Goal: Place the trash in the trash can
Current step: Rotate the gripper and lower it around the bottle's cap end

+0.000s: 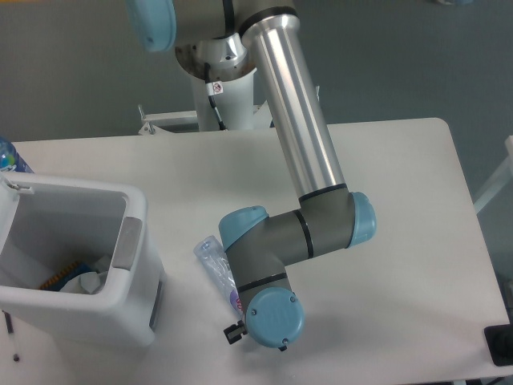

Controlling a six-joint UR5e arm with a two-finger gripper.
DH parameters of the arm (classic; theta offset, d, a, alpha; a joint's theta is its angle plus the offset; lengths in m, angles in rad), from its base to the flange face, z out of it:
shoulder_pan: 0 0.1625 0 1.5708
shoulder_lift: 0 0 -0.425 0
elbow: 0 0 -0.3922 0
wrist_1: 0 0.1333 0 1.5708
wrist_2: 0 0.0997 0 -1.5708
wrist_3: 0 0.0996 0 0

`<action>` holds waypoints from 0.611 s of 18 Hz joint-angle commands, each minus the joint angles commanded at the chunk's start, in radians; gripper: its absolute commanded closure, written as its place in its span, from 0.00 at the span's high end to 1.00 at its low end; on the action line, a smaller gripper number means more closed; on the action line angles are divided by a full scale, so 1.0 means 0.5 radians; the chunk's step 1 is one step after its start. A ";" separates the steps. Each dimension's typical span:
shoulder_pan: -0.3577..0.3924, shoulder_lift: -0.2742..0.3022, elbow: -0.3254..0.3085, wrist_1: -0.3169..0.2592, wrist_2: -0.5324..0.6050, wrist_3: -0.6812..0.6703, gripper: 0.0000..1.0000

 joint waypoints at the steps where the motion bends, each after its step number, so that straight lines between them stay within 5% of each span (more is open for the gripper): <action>1: 0.000 0.000 0.000 0.000 0.000 -0.003 0.60; 11: -0.003 0.120 -0.025 0.055 -0.012 0.028 0.56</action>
